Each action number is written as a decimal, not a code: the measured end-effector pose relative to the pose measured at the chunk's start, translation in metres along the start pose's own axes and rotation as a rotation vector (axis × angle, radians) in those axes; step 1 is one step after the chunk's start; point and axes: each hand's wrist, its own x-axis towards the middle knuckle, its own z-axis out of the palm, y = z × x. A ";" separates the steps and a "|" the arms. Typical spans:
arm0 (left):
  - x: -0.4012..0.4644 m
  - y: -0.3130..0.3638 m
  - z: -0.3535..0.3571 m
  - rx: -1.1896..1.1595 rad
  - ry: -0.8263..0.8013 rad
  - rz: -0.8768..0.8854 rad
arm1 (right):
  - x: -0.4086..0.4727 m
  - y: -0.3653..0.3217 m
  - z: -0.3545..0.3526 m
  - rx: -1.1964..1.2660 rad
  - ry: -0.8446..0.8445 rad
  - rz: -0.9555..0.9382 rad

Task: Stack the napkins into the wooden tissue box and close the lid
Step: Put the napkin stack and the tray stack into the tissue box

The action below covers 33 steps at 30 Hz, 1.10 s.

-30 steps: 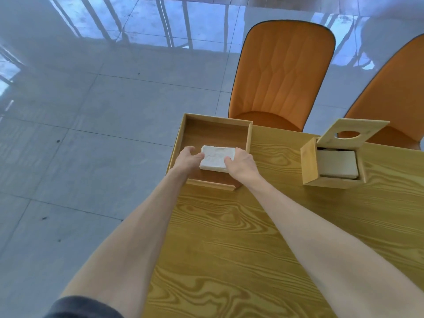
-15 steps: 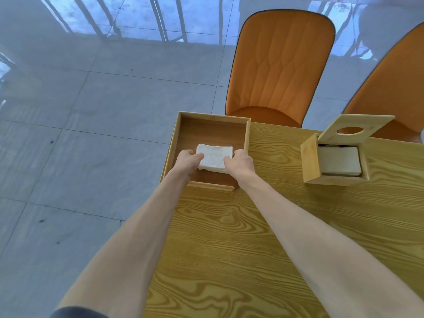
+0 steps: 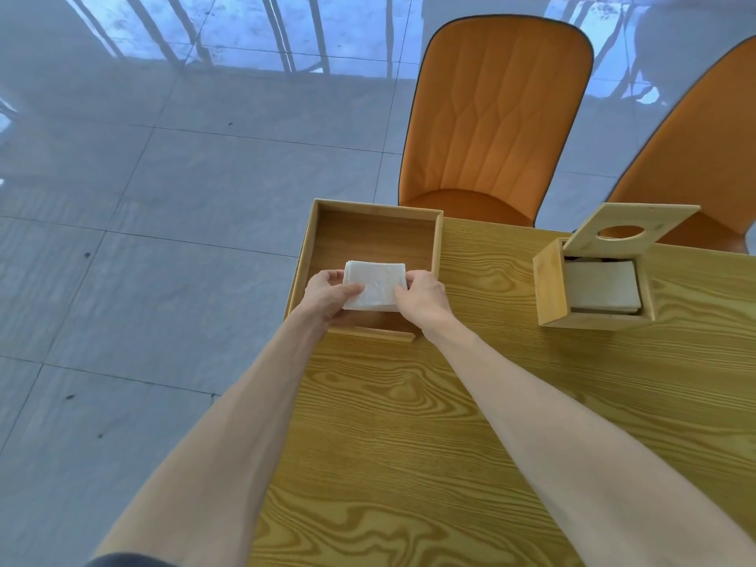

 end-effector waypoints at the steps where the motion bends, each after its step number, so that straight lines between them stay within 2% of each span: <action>1: 0.000 -0.001 -0.002 -0.001 -0.014 0.024 | -0.001 0.001 -0.001 0.002 -0.005 -0.008; 7: -0.007 -0.004 -0.021 0.088 -0.227 0.196 | -0.006 0.008 -0.012 0.157 -0.079 -0.081; 10: -0.009 -0.006 -0.031 0.135 -0.284 0.246 | -0.008 0.012 -0.017 0.115 -0.073 -0.177; 14: -0.008 -0.011 -0.034 0.179 -0.249 0.284 | -0.009 0.016 -0.020 -0.058 0.002 -0.266; 20: -0.008 -0.021 -0.029 0.302 -0.183 0.348 | -0.015 0.022 -0.020 -0.155 0.013 -0.305; 33: -0.030 -0.007 -0.012 0.281 -0.110 0.468 | -0.031 0.031 -0.052 0.010 0.077 -0.343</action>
